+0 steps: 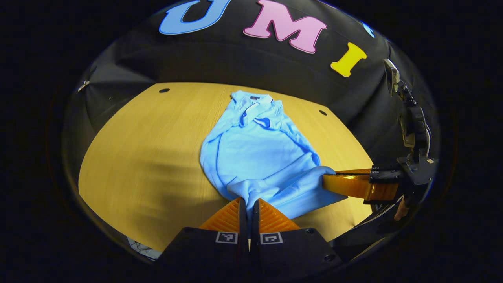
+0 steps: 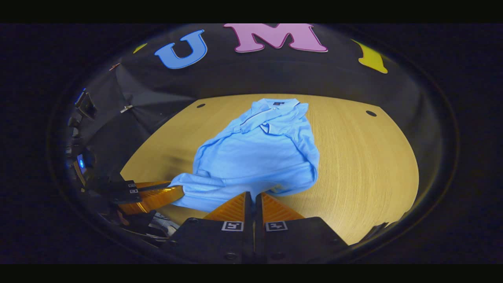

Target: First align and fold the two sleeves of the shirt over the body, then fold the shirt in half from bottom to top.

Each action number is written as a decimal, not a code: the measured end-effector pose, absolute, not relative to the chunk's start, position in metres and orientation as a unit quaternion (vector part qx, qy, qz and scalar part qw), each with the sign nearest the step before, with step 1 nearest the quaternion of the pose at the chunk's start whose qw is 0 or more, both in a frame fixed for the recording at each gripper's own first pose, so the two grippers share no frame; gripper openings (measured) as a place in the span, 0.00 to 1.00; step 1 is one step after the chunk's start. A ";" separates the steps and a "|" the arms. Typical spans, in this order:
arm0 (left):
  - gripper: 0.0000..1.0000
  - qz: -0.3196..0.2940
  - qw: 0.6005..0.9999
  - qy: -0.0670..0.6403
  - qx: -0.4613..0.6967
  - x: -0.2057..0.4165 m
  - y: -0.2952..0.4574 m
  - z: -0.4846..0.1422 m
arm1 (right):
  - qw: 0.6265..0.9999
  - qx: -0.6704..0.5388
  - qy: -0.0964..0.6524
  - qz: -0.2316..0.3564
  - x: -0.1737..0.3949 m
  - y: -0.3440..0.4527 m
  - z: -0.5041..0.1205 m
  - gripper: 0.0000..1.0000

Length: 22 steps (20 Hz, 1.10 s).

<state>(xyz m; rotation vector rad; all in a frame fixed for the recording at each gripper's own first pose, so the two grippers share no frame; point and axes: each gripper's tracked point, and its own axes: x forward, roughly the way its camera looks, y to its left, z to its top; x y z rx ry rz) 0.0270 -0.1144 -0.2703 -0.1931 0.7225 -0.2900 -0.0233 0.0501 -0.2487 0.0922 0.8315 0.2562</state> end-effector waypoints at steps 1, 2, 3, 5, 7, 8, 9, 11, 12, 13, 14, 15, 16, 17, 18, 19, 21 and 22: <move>0.06 -0.144 0.924 0.343 -0.092 0.035 -0.115 -0.261 | 0.910 0.050 0.394 0.123 -0.014 0.048 -0.240 0.06; 0.06 -0.148 0.926 0.335 -0.093 0.044 -0.116 -0.250 | 0.913 0.055 0.385 0.122 -0.006 0.045 -0.232 0.06; 0.06 -0.150 0.927 0.330 -0.096 0.052 -0.119 -0.240 | 0.917 0.058 0.376 0.120 0.004 0.042 -0.223 0.06; 0.06 -0.155 0.930 0.319 -0.096 0.069 -0.123 -0.222 | 0.923 0.061 0.360 0.119 0.023 0.035 -0.207 0.06; 0.07 -0.161 0.935 0.303 -0.084 0.088 -0.127 -0.202 | 0.929 0.063 0.345 0.120 0.044 0.029 -0.191 0.06; 0.06 -0.162 0.938 0.297 -0.080 0.099 -0.128 -0.194 | 0.931 0.065 0.338 0.120 0.055 0.028 -0.181 0.00; 0.06 -0.162 0.940 0.290 -0.080 0.111 -0.129 -0.185 | 0.933 0.067 0.332 0.120 0.067 0.026 -0.174 0.00; 0.07 -0.159 0.942 0.283 -0.086 0.135 -0.130 -0.169 | 0.938 0.068 0.317 0.125 0.093 0.025 -0.162 0.06; 0.06 -0.156 0.943 0.281 -0.089 0.147 -0.128 -0.163 | 0.940 0.068 0.310 0.128 0.105 0.025 -0.157 0.06; 0.06 -0.153 0.944 0.278 -0.092 0.162 -0.125 -0.156 | 0.941 0.069 0.305 0.131 0.119 0.025 -0.152 0.00; 0.06 -0.149 0.945 0.275 -0.095 0.179 -0.125 -0.150 | 0.942 0.071 0.299 0.135 0.132 0.025 -0.149 0.00; 0.06 -0.146 0.946 0.273 -0.095 0.196 -0.124 -0.146 | 0.943 0.073 0.294 0.138 0.146 0.026 -0.146 0.00; 0.06 -0.144 0.947 0.271 -0.094 0.212 -0.124 -0.142 | 0.944 0.073 0.290 0.140 0.160 0.026 -0.146 0.06; 0.06 -0.142 0.948 0.270 -0.089 0.228 -0.123 -0.140 | 0.945 0.073 0.286 0.142 0.176 0.026 -0.145 0.06; 0.06 -0.140 0.949 0.269 -0.082 0.243 -0.123 -0.139 | 0.946 0.071 0.281 0.143 0.190 0.026 -0.144 0.06; 0.06 -0.140 0.950 0.268 -0.076 0.259 -0.124 -0.137 | 0.948 0.069 0.277 0.144 0.207 0.025 -0.146 0.06; 0.06 -0.142 0.952 0.264 -0.067 0.293 -0.128 -0.137 | 0.949 0.072 0.270 0.143 0.239 0.023 -0.151 0.06; 0.06 -0.142 0.952 0.263 -0.063 0.310 -0.129 -0.139 | 0.950 0.075 0.268 0.140 0.255 0.021 -0.155 0.06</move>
